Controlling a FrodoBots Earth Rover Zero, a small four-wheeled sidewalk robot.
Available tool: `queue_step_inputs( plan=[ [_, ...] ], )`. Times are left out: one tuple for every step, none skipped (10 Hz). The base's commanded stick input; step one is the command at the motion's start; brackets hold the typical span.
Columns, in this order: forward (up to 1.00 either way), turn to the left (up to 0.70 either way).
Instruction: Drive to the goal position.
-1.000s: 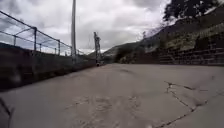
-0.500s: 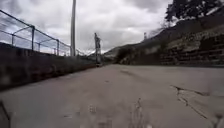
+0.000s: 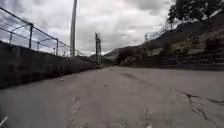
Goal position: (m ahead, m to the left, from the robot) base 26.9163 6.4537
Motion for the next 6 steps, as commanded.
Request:
queue_step_inputs(
  plan=[
    [0.70, 0.00],
    [0.70, 0.00],
    [0.70, 0.00],
    [0.70, 0.00],
    [0.70, 0.00],
    [0.70, 0.00]
  ],
)
